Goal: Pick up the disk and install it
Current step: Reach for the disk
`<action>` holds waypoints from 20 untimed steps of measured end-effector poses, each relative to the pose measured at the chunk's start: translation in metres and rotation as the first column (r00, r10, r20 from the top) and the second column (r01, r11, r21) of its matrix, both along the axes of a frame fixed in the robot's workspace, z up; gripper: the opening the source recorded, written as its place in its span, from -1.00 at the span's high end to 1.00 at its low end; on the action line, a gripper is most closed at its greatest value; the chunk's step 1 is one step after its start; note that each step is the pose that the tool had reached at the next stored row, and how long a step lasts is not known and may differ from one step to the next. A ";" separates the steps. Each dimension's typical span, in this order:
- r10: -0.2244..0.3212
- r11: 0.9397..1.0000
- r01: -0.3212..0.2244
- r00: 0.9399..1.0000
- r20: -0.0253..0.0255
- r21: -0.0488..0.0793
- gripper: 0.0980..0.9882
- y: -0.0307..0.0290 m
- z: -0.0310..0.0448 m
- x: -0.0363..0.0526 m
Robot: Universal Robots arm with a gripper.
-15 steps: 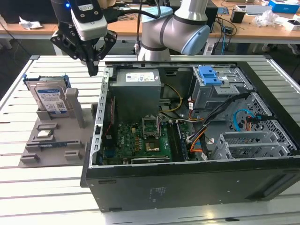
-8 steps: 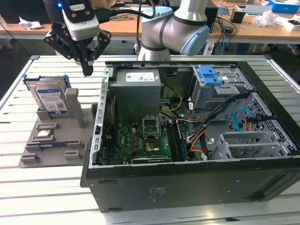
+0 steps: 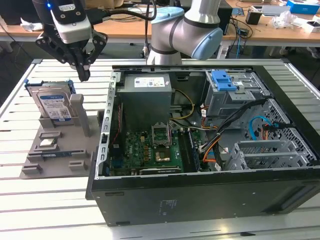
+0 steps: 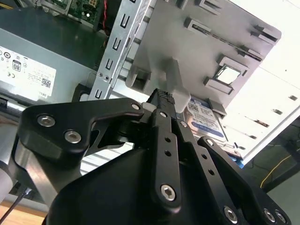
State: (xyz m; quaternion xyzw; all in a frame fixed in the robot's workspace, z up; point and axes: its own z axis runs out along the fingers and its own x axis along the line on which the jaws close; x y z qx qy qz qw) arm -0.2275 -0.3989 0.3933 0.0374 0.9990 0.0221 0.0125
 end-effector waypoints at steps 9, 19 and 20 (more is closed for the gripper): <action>0.000 1.000 0.000 1.000 0.000 0.000 0.98 0.0000 0.0000 -0.0177; 0.000 1.000 0.000 1.000 0.000 0.000 0.98 0.0000 0.0000 -0.0398; 0.000 1.000 0.000 1.000 0.000 0.000 0.98 0.0000 0.0000 -0.0420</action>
